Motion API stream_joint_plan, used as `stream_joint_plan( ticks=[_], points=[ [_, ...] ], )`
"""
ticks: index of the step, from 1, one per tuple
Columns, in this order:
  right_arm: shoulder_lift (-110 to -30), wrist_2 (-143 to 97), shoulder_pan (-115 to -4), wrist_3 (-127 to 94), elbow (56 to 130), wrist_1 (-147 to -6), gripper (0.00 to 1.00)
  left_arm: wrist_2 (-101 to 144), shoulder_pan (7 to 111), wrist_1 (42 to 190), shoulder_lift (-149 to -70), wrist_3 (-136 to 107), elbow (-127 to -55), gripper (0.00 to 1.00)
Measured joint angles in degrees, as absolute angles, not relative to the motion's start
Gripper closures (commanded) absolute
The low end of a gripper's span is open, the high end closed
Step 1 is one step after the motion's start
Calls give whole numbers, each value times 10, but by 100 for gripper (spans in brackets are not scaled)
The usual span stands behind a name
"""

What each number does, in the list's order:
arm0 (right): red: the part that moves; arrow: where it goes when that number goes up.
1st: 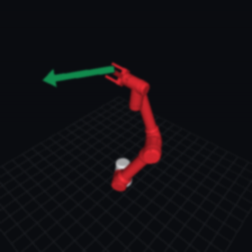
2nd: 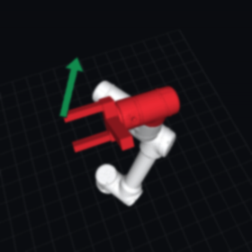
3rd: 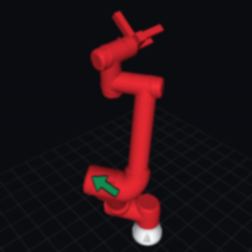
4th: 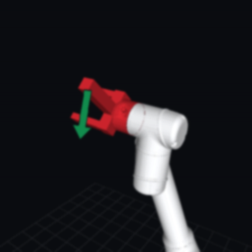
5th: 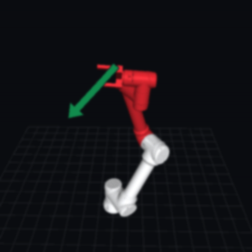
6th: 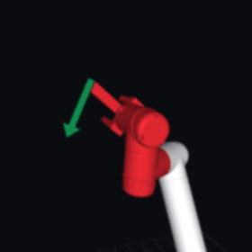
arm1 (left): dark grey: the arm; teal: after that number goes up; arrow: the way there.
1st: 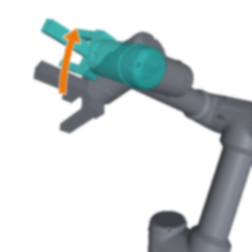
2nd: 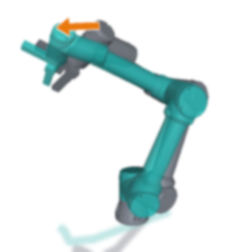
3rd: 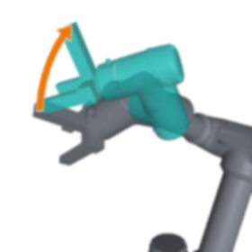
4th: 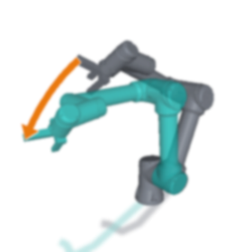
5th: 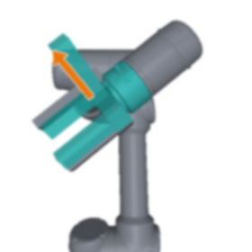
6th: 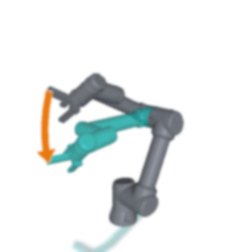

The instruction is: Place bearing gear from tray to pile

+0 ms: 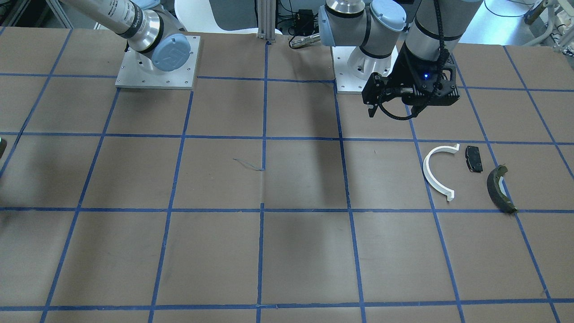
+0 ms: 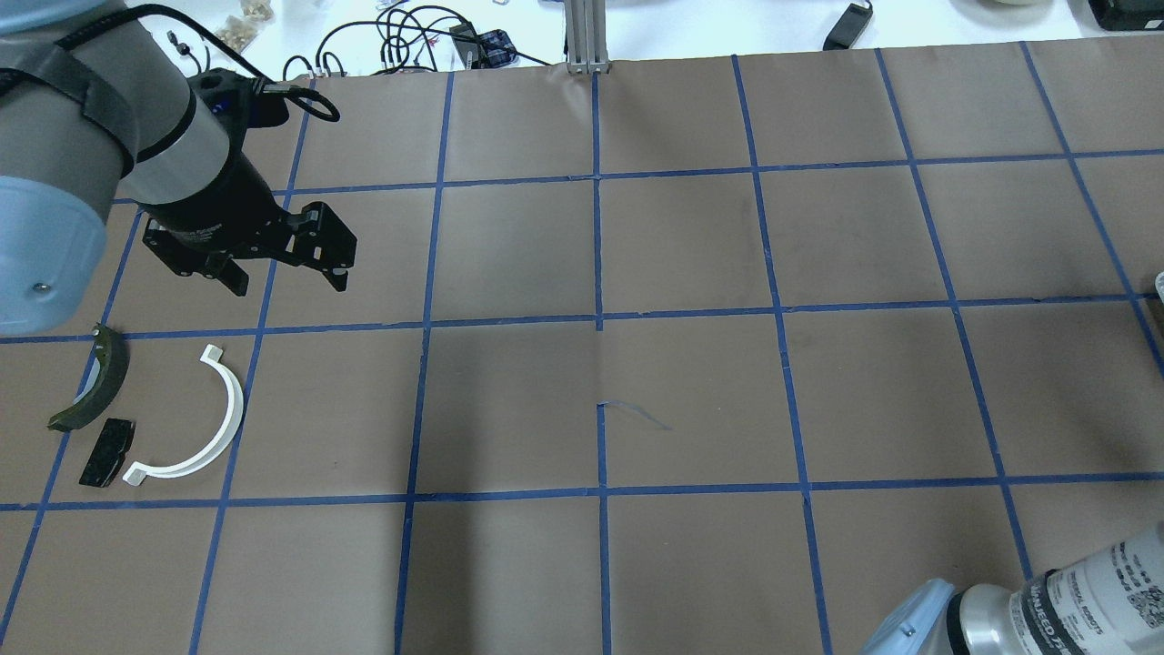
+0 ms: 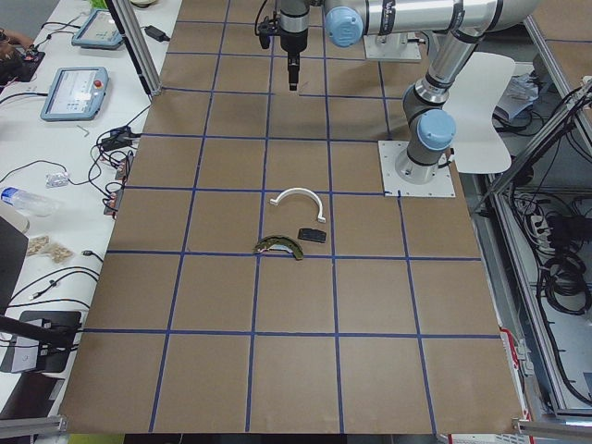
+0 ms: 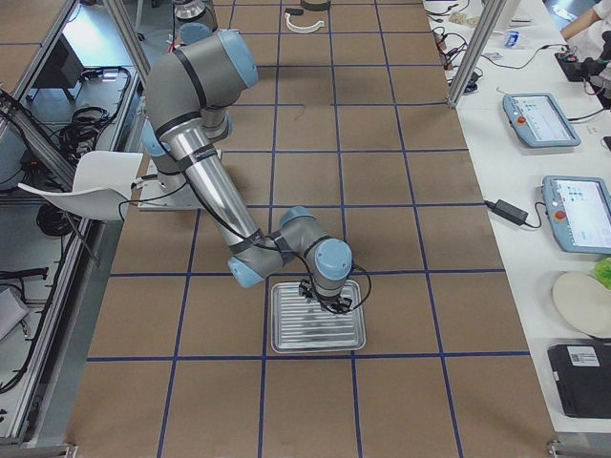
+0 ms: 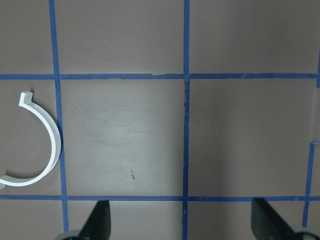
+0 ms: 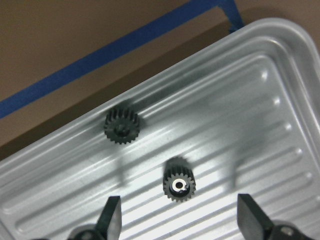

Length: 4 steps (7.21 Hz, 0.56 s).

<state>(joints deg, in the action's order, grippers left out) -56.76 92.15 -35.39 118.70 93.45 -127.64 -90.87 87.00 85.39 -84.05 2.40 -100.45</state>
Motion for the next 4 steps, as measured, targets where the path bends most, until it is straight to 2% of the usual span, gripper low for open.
stream_joint_plan(
  ticks=[1,2,3,4],
  points=[
    [-568,919,-353,1186,940,-1276,49,-909,870,852,-839,25,-1009,0],
    [-568,918,-352,1186,950,-1278,69,-910,870,844,-838,25,-1014,0],
    [-570,917,-352,1186,957,-1280,79,-911,869,832,-836,25,-1022,0],
    [-573,917,-352,1185,960,-1281,83,-913,869,822,-833,24,-1032,0]
  ],
)
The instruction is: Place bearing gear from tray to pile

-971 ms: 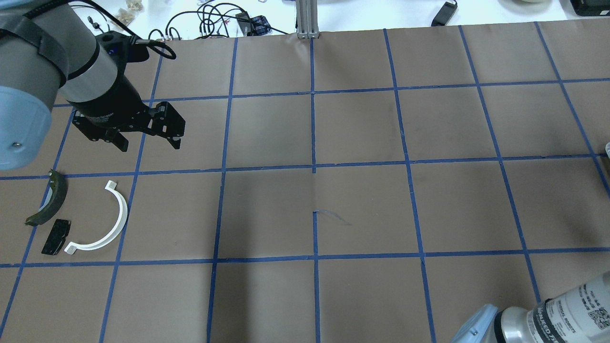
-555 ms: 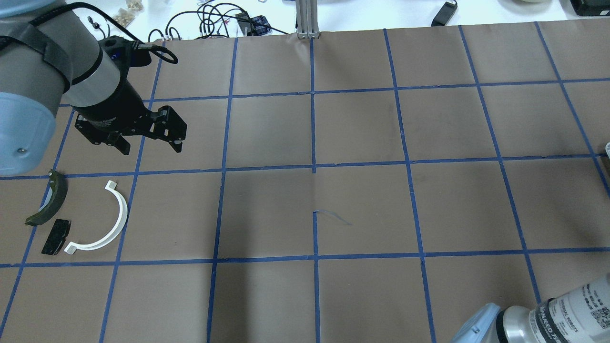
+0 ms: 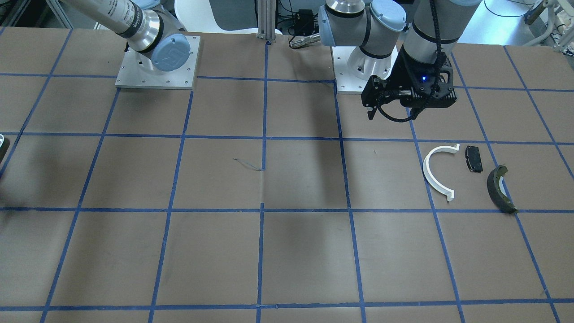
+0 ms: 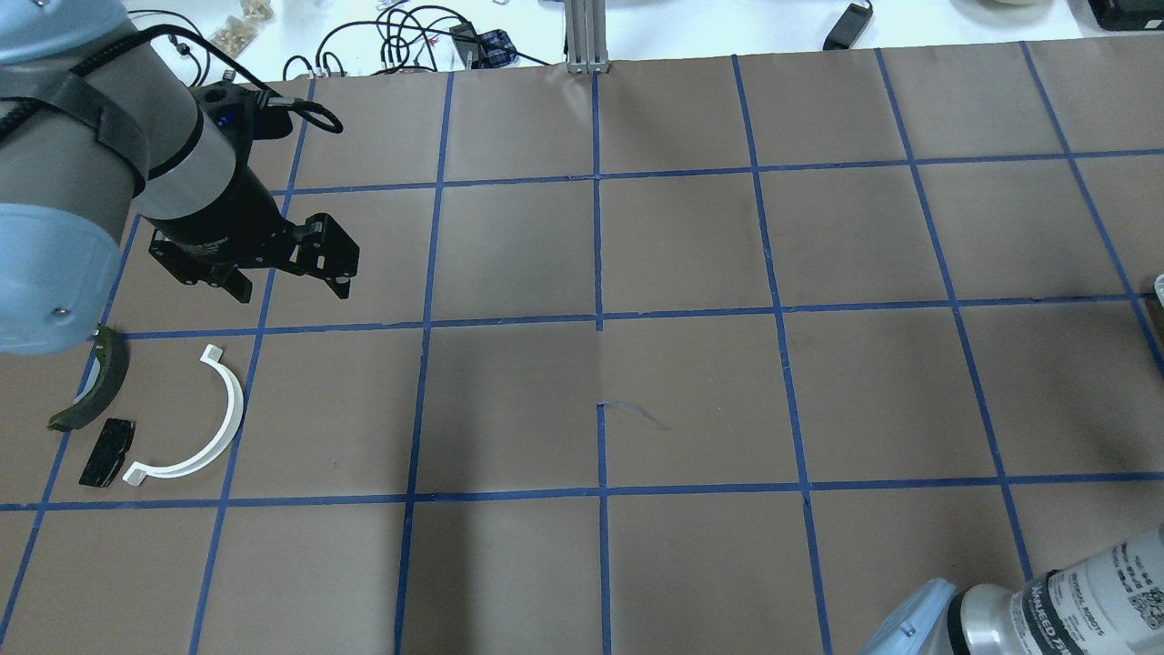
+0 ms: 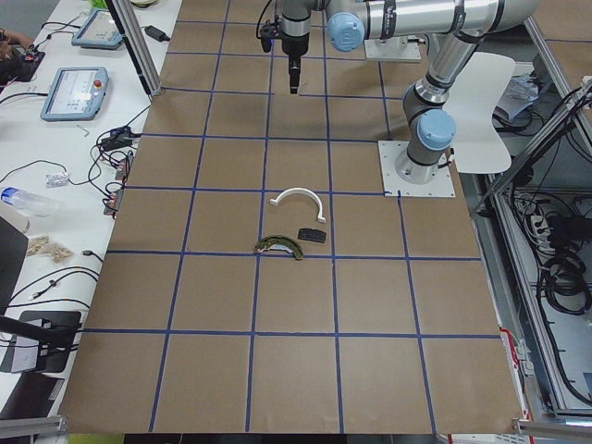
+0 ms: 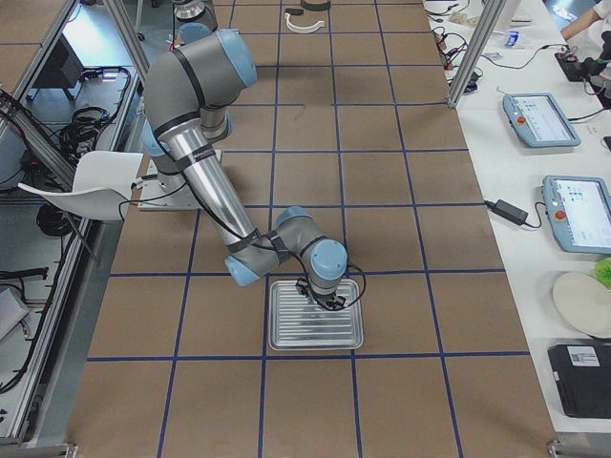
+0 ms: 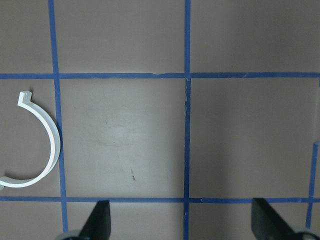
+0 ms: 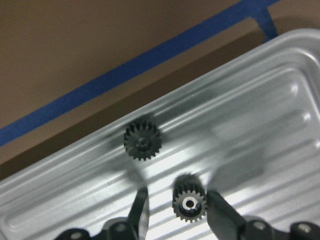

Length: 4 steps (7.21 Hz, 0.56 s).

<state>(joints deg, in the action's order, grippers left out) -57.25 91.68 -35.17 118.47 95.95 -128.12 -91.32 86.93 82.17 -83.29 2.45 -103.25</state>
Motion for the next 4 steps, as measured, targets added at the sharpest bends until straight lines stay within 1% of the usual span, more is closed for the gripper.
stream_joint_plan(
  ticks=[1,2,4],
  points=[
    [-577,918,-352,1184,960,-1281,94,-916,869,812,-831,24,-1040,0],
    [-580,919,-351,1183,960,-1281,96,-918,869,808,-830,24,-1043,0],
    [-589,920,-351,1176,959,-1280,96,-920,870,805,-830,24,-1045,0]
  ],
)
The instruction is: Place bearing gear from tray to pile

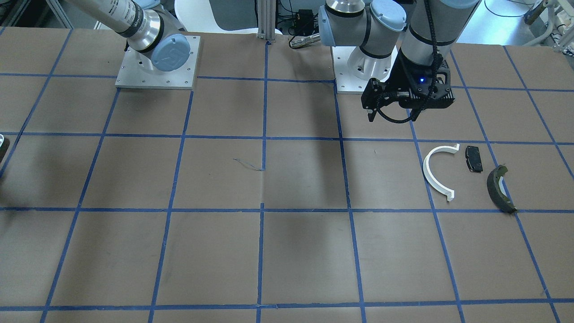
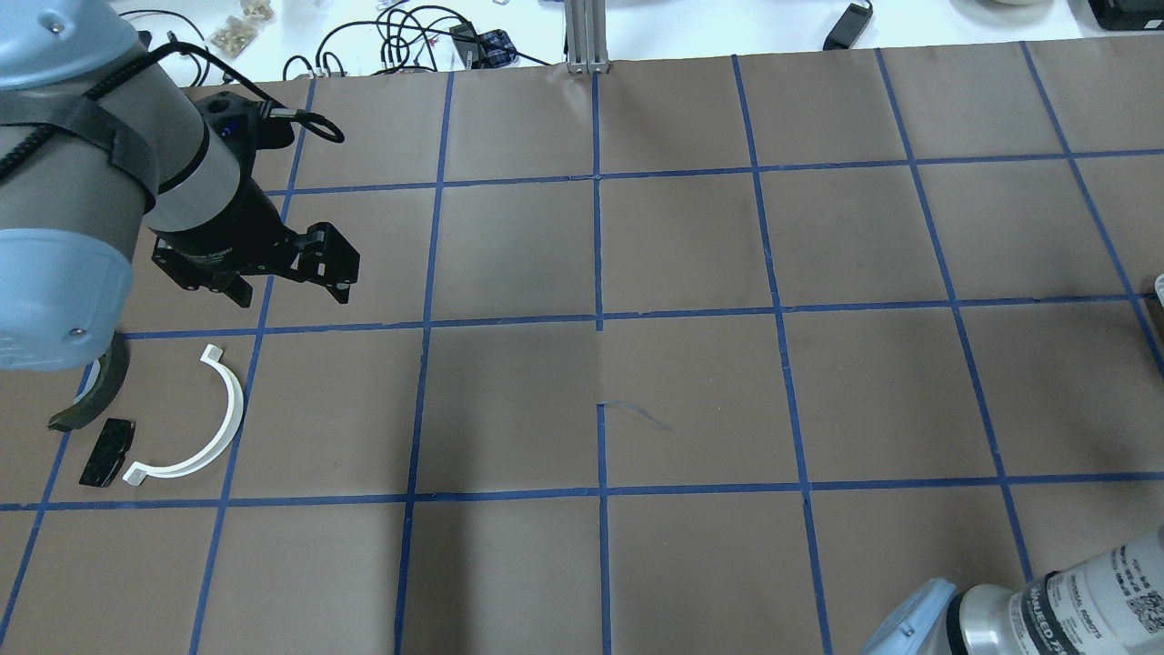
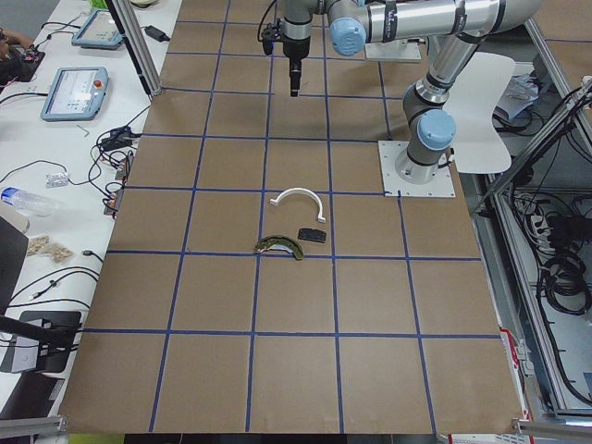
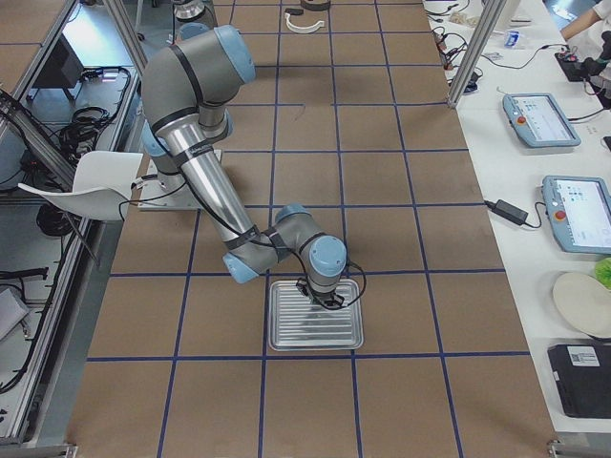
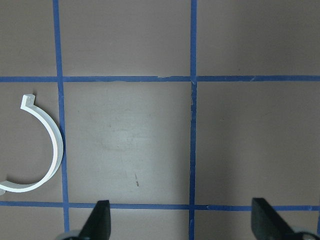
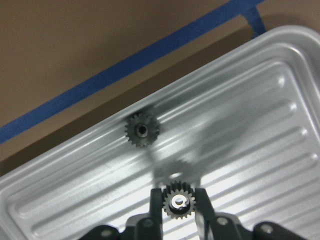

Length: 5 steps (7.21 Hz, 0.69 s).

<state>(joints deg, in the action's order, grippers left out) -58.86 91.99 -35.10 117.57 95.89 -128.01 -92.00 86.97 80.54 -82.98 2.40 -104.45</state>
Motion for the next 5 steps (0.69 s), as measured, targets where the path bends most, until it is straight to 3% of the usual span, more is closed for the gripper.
stream_joint_plan(
  ticks=[3,5],
  points=[
    [-666,875,-372,1118,957,-1246,95,-920,869,803,-830,24,-1046,0],
    [-717,855,-465,1002,959,-1204,95,-926,869,789,-825,24,-1064,0]
  ],
)
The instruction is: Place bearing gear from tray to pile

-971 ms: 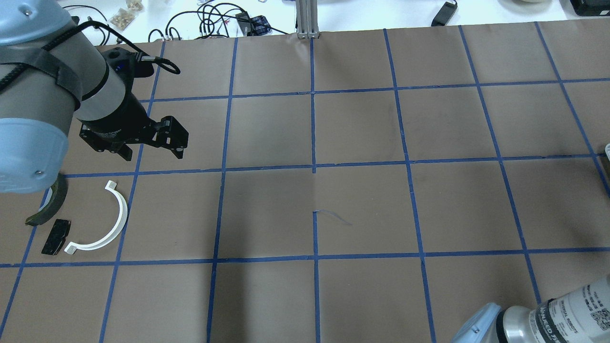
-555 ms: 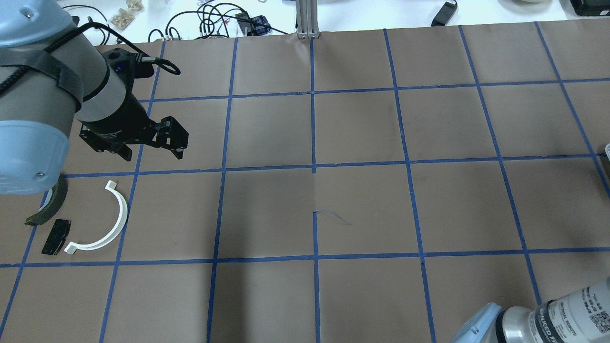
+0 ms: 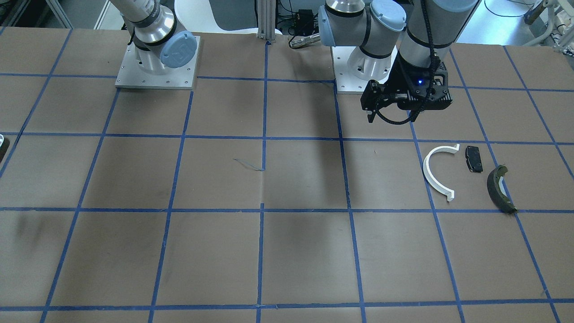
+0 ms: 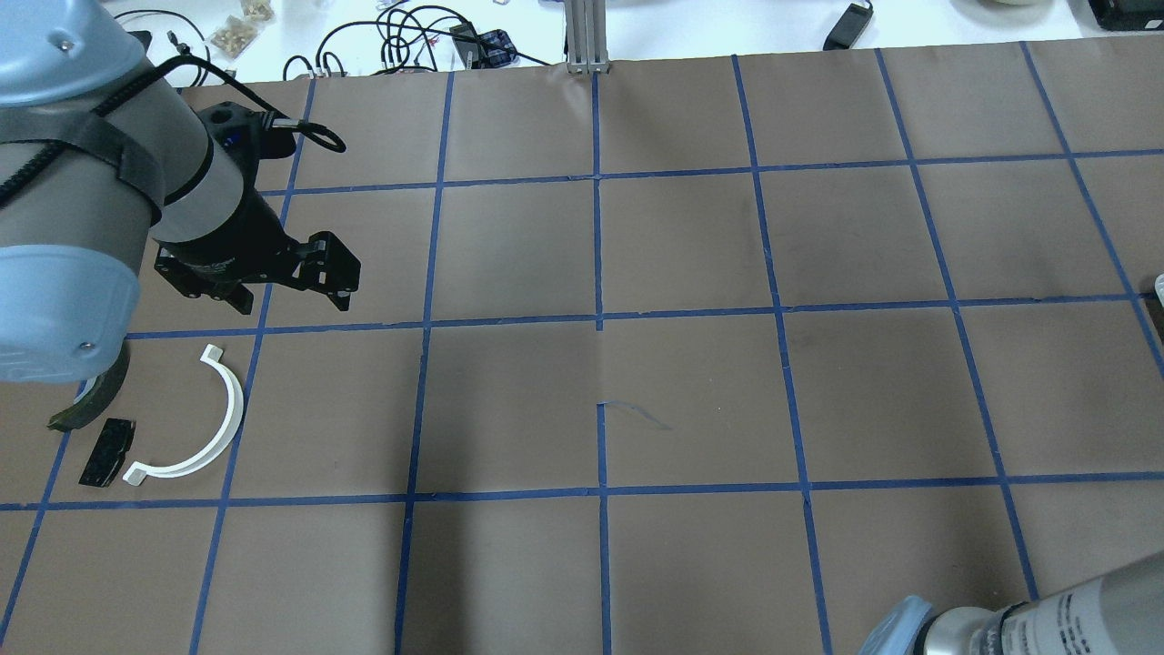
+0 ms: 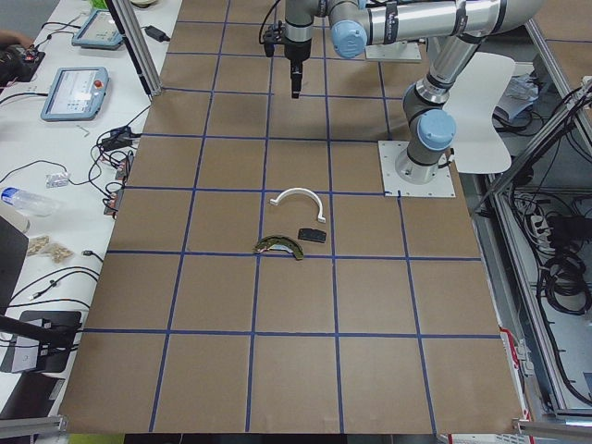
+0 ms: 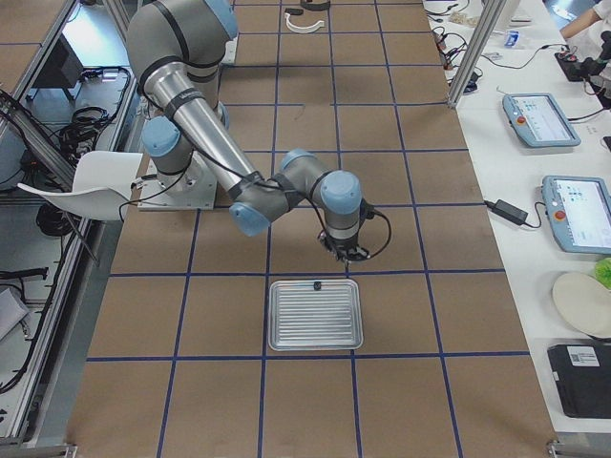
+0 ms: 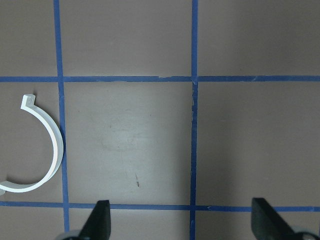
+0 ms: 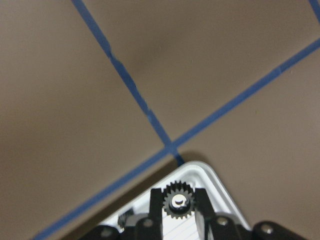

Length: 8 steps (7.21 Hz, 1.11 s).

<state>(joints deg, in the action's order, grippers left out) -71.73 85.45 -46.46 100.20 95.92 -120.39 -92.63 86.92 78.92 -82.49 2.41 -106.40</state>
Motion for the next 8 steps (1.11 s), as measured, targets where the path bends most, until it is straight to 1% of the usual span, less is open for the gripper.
stream_joint_plan(
  ticks=[2,4,5,7,8],
  points=[
    [-750,853,-609,780,959,-1169,95,-932,869,774,-821,24,-1073,0],
    [-754,852,-787,473,959,-1168,96,-932,869,772,-817,24,-1075,0],
    [-743,851,-873,318,958,-1170,96,-932,868,771,-817,24,-1075,0],
    [-695,849,-1007,91,955,-1198,96,-929,865,775,-814,29,-1073,0],
    [-664,852,-1055,12,956,-1230,93,-928,863,778,-810,30,-1071,0]
  ],
)
